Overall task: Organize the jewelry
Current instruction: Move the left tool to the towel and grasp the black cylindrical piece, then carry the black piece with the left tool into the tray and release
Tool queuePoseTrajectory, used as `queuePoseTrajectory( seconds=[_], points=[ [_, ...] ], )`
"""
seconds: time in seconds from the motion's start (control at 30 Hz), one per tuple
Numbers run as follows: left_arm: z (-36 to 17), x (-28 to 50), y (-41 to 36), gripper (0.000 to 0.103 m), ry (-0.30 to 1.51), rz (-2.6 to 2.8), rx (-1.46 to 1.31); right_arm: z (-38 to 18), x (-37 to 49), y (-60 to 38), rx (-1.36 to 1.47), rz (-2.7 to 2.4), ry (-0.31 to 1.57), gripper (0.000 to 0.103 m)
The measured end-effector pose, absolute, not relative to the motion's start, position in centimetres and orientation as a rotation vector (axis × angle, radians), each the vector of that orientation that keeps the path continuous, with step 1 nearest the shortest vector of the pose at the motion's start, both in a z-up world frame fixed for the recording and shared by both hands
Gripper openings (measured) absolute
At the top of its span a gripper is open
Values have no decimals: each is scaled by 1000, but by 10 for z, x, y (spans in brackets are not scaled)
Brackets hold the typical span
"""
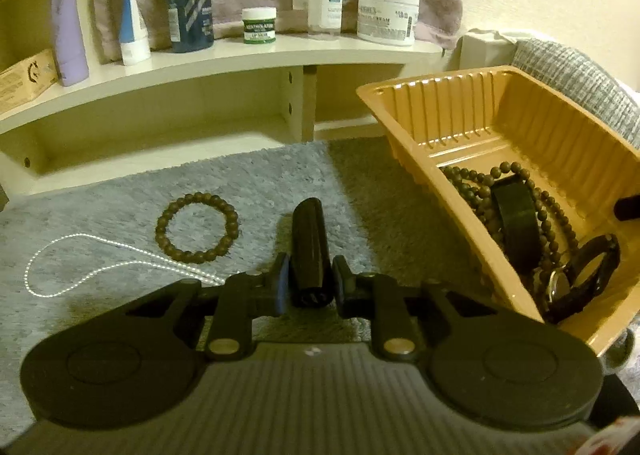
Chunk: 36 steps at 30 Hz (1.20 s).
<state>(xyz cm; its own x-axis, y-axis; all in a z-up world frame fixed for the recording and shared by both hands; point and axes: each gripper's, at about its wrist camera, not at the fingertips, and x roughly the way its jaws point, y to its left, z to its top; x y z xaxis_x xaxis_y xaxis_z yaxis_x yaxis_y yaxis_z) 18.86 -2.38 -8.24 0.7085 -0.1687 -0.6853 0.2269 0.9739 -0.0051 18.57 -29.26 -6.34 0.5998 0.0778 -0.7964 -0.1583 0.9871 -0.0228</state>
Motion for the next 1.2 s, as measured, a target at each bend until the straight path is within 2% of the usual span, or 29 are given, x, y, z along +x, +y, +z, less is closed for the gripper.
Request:
queuePoseTrajectory(
  seconds=[0.73,1.2],
  points=[
    [-41,179,-29,20,659,-282,33,-62,187,-292,-100,137,917,5],
    [-27,166,-64,20,641,-430,36,-63,187,-292,-100,137,917,5]
  ],
)
